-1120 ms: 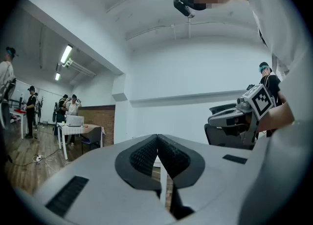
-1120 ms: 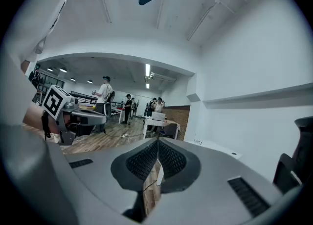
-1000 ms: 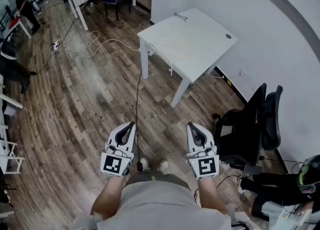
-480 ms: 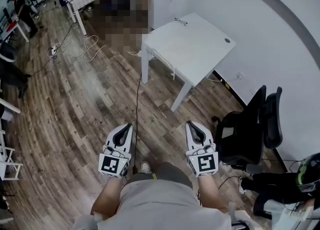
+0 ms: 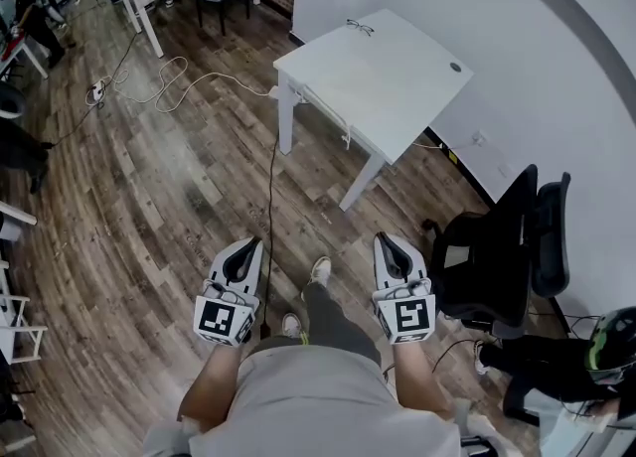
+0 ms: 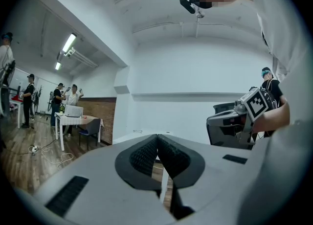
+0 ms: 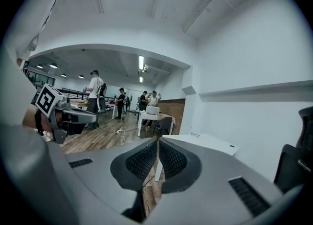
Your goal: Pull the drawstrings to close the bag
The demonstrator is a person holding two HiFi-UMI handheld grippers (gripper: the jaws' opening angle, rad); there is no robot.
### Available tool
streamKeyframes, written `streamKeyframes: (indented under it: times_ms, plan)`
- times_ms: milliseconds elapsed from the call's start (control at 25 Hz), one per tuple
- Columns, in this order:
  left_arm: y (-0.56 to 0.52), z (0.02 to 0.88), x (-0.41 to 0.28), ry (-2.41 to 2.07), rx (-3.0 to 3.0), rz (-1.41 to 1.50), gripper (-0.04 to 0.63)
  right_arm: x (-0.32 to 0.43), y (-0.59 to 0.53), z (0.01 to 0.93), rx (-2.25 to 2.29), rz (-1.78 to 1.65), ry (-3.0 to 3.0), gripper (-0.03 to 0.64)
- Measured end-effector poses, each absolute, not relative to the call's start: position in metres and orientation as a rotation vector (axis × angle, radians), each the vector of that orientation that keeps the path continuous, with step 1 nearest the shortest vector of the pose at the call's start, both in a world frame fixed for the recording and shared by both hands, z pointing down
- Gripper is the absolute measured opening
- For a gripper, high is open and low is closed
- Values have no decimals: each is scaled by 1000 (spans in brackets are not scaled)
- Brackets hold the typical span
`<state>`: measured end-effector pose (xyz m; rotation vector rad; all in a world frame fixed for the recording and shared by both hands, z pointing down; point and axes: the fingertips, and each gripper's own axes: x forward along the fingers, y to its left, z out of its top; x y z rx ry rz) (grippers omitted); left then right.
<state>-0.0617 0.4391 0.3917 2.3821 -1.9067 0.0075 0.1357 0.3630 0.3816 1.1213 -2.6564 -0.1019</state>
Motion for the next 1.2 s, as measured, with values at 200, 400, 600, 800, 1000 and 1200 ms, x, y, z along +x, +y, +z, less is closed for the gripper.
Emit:
streamKeyframes:
  times_ms: [200,400,600,800,1000,1200]
  plan:
    - [389,400,-72,-1887,2377,36,17,124,308,394,1132,-68,-2643,37]
    - [314,399,-83,-1889,2375,69,17,117,227,407,1147,-31,-2623,37]
    - [227,385,-83,-1919,2378,107,17,109,145,423,1084,10,-2632,37]
    - [163,384,-81,-1970,2357,109,17,108,83,444,1018,31,-2639,37]
    - [126,390,-86,-1975,2337,117,17,99,47,458,1001,24,-2622,37]
    - [100,400,-78,-1925,2345,125,17,94,30,476,994,33,-2579,37]
